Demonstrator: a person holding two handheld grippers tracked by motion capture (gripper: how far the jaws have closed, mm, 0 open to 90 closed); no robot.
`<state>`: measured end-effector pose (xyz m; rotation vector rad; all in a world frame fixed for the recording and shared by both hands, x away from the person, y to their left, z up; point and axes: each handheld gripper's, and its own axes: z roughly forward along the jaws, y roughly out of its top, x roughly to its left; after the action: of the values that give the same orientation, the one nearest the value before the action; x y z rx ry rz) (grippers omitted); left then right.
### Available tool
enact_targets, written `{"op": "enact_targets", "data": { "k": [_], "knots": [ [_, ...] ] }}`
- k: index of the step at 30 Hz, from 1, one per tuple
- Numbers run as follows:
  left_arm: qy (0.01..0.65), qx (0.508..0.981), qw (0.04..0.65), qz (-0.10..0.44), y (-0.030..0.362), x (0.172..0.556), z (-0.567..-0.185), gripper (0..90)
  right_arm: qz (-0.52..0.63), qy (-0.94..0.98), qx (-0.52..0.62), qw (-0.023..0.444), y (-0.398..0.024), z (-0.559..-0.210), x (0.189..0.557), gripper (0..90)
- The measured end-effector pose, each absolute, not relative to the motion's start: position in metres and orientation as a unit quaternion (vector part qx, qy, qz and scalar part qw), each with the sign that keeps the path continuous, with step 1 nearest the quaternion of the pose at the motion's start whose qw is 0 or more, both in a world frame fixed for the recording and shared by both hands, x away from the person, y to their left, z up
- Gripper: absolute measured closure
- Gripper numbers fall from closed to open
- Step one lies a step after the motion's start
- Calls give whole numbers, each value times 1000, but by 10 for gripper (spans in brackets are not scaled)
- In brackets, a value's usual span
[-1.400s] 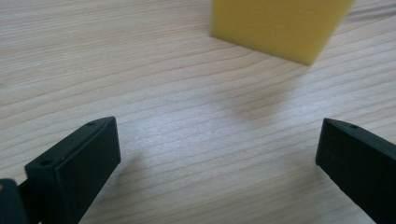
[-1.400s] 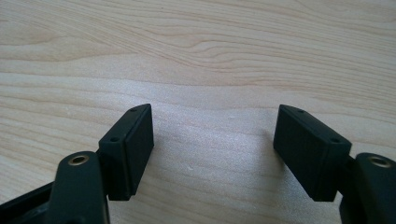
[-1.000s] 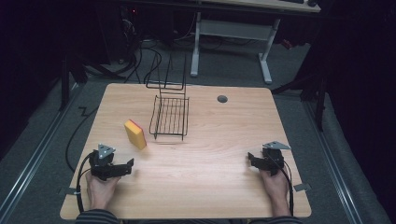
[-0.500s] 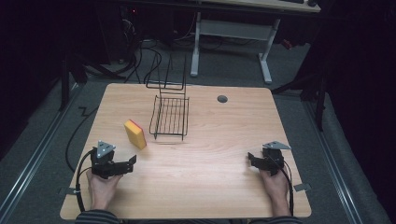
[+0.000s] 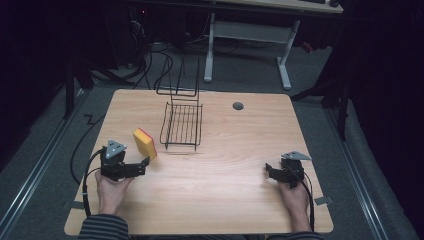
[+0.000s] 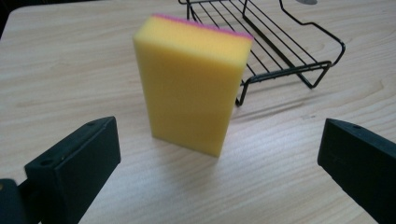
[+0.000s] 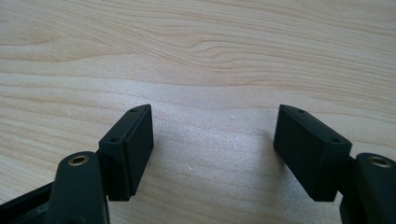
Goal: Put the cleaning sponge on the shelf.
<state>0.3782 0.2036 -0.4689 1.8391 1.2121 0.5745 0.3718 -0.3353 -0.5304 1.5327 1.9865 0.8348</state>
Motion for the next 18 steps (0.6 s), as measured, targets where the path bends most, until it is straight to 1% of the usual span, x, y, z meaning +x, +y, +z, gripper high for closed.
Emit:
{"op": "enact_targets", "data": {
  "k": [5,13,18],
  "knots": [
    [482,730,424,235,204,390,-462,0,306,728,563,246,-335,-530,372,290],
    [480,726,438,225,205,406,-458,0,306,728,563,246,-335,-530,372,290],
    [483,732,426,222,203,418,-459,0,306,728,563,246,-335,-530,372,290]
  ]
}}
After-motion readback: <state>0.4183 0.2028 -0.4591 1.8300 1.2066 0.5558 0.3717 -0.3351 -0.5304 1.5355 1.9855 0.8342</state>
